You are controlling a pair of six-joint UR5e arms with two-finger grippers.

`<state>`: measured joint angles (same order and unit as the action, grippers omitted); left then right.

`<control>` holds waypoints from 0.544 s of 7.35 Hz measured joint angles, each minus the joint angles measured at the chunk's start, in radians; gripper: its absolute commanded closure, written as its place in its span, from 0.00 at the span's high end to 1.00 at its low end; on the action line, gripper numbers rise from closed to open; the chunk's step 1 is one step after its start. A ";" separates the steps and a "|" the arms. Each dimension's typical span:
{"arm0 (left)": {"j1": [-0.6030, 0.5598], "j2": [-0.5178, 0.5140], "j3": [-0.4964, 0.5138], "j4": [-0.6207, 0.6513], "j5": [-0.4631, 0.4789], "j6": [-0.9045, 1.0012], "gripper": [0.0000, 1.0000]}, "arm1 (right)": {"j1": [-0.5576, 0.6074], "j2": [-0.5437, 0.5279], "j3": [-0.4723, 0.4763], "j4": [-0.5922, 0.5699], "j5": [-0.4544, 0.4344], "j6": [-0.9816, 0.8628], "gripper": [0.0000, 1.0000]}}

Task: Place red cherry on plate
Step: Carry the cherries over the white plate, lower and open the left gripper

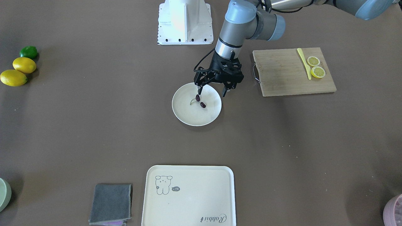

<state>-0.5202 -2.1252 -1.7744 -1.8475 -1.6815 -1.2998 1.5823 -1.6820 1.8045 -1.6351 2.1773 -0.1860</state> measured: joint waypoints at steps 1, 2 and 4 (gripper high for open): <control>-0.078 0.006 -0.047 0.120 -0.088 0.094 0.98 | 0.005 -0.017 -0.027 -0.002 -0.008 -0.006 1.00; -0.182 0.024 -0.103 0.241 -0.191 0.225 0.98 | 0.006 -0.026 -0.042 -0.004 -0.005 -0.006 1.00; -0.427 0.140 -0.198 0.418 -0.347 0.609 0.98 | 0.007 -0.030 -0.061 -0.006 -0.001 -0.002 1.00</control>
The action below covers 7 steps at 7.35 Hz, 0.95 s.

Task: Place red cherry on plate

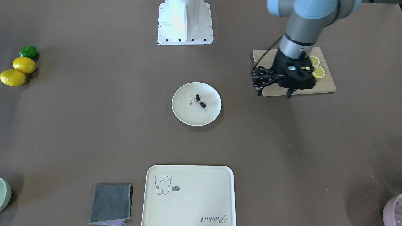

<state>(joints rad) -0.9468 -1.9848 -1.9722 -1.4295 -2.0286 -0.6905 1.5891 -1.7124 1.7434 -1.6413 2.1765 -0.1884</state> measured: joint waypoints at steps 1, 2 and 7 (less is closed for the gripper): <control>-0.133 0.099 -0.005 0.039 -0.030 0.259 0.98 | 0.000 0.001 -0.011 0.002 0.000 0.004 1.00; -0.277 0.188 0.033 0.057 -0.042 0.517 0.98 | -0.001 0.002 -0.021 0.004 0.000 0.007 1.00; -0.689 0.388 0.247 0.071 -0.239 1.042 0.98 | -0.001 0.008 -0.030 0.006 -0.002 0.009 1.00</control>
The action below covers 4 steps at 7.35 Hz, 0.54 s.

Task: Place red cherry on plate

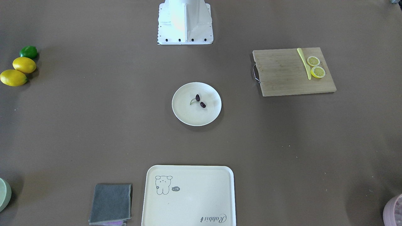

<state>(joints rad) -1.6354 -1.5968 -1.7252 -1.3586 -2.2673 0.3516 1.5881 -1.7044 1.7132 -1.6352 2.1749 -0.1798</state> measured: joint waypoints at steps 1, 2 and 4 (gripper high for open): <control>-0.019 0.035 -0.011 -0.006 -0.020 -0.046 0.98 | 0.000 -0.001 0.000 0.000 -0.001 -0.001 1.00; -0.027 0.063 -0.025 -0.022 -0.029 -0.101 0.98 | 0.000 0.000 0.000 0.001 -0.001 -0.001 1.00; -0.032 0.085 -0.006 -0.063 -0.033 -0.143 0.98 | 0.000 0.002 0.000 0.001 -0.001 -0.001 1.00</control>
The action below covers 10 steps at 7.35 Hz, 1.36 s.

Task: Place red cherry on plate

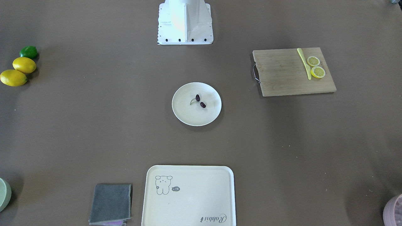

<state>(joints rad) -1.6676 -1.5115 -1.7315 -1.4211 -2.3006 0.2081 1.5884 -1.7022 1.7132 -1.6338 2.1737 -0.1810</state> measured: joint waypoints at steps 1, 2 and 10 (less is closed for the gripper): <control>-0.003 0.002 0.007 -0.013 0.000 -0.005 0.98 | 0.000 0.001 0.000 0.000 0.000 0.000 1.00; -0.006 0.005 0.000 -0.019 0.003 -0.007 0.98 | 0.000 0.001 0.000 0.000 -0.001 0.000 1.00; -0.013 0.068 -0.079 -0.021 0.001 -0.102 0.98 | -0.001 0.004 0.002 0.001 -0.003 0.001 1.00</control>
<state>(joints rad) -1.6810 -1.4433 -1.8101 -1.4426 -2.2998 0.1059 1.5871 -1.6984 1.7154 -1.6325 2.1709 -0.1795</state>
